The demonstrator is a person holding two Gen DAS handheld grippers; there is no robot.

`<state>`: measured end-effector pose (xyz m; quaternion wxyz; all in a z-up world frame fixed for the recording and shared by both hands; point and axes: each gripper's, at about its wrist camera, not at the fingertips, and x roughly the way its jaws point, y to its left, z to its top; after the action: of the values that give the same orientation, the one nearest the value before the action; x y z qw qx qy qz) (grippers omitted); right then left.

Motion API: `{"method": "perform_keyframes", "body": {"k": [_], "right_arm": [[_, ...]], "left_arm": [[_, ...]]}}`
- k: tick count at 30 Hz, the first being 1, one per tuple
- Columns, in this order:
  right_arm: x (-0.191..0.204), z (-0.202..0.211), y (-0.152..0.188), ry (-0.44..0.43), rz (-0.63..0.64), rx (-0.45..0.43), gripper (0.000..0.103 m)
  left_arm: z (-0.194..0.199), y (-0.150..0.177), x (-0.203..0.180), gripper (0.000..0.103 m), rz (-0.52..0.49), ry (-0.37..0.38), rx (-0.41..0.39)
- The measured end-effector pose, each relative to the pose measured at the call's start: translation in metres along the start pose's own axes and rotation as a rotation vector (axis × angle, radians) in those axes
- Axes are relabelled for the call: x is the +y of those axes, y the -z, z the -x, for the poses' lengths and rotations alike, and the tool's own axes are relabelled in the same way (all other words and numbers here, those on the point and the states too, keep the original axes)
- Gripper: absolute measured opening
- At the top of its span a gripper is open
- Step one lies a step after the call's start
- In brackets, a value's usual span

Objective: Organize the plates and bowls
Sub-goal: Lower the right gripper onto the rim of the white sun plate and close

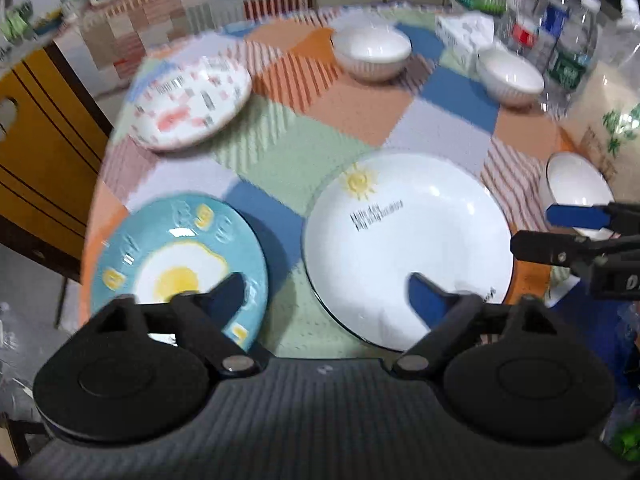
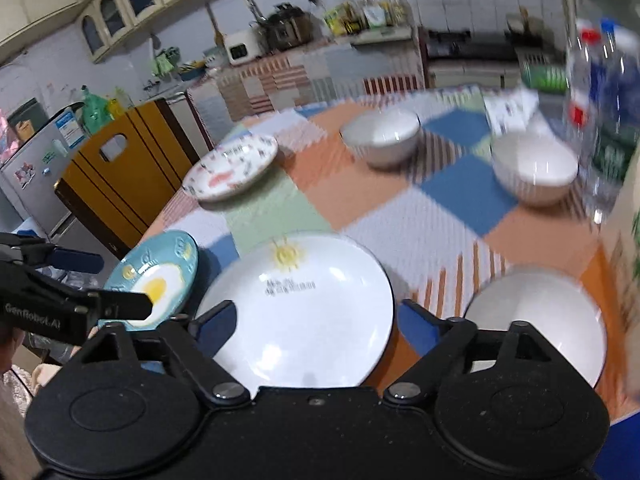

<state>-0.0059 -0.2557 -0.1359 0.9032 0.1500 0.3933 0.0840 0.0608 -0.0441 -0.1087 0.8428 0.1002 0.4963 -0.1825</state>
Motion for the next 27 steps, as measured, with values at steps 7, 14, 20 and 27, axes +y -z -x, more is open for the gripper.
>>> {"method": "perform_keyframes", "body": {"k": [7,14,20,27], "right_arm": [[-0.019,-0.023,0.026,0.018,-0.099,0.058,0.075],[-0.036,-0.046,0.042,0.027,-0.177,0.086,0.057],[-0.045,-0.052,0.048,0.021,-0.206,0.041,0.038],[-0.055,-0.061,0.043,-0.02,-0.23,0.042,0.02]], "left_arm": [[-0.031,0.004,0.012,0.074,0.027,0.029,0.054],[-0.061,0.007,0.013,0.057,0.017,0.072,0.136],[-0.07,0.007,0.007,0.037,-0.014,0.083,0.166],[-0.084,0.003,0.018,0.028,0.034,0.09,0.167]]}}
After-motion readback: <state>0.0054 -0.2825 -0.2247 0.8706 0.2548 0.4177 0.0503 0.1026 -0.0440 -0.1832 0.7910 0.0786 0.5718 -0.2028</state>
